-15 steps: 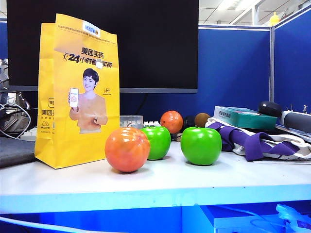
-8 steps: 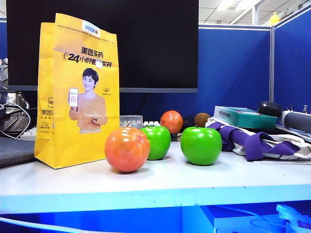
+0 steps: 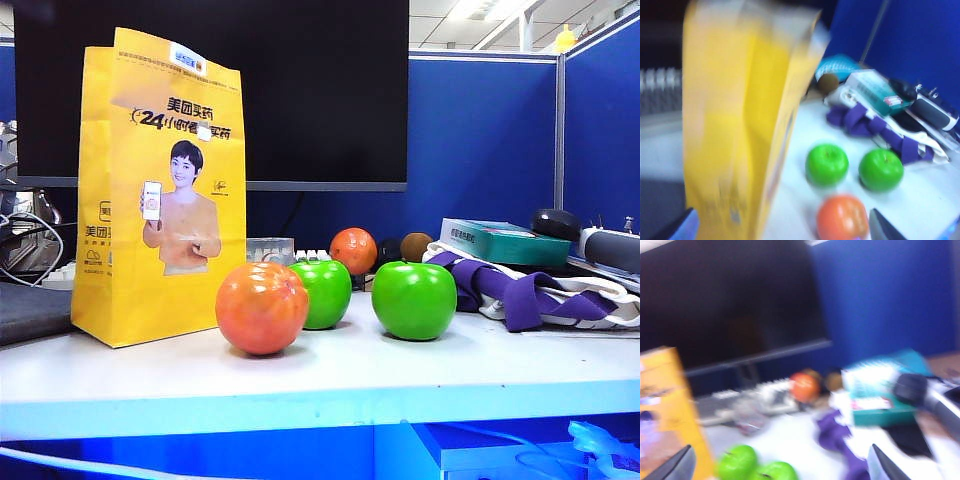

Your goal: Pick up the green apple and throw it into the yellow paper bag.

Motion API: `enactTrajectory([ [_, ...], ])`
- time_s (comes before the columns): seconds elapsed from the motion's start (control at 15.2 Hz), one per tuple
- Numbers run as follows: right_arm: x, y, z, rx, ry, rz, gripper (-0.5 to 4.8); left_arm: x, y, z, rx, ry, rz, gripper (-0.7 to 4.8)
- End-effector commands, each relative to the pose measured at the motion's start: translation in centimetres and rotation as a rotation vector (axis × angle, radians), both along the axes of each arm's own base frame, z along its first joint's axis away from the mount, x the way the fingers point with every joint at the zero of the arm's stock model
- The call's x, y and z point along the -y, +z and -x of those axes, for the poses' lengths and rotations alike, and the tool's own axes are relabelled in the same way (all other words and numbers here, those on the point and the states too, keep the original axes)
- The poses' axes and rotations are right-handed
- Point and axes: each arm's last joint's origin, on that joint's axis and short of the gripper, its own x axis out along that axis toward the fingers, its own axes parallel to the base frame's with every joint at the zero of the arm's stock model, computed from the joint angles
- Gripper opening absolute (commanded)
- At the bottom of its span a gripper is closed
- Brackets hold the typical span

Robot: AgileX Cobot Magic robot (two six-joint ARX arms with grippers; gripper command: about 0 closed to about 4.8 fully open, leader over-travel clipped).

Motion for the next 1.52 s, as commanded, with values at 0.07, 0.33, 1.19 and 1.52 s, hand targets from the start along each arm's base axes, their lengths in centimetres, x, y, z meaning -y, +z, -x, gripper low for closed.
enactTrajectory([
  [0.07, -0.3, 0.0, -0.9, -0.067, 0.016, 0.032, 4.79, -0.3, 3.7, -1.0, 0.107, 0.089, -0.053, 4.79],
  [0.33, -0.5, 0.0, -1.8, -0.142, 0.005, 0.095, 4.79, -0.2, 6.7, -0.5, 0.057, 0.073, 0.114, 4.79],
  [1.19, -6.5, 1.7, -18.7, -0.584, 0.425, 0.307, 4.79, 6.0, 1.8, -4.6, -0.146, -0.172, -0.187, 4.79],
  [1.52, -7.8, -0.2, -22.9, -0.663, 0.458, 0.357, 4.79, 6.2, 2.8, -5.0, -0.126, -0.172, -0.182, 4.79],
])
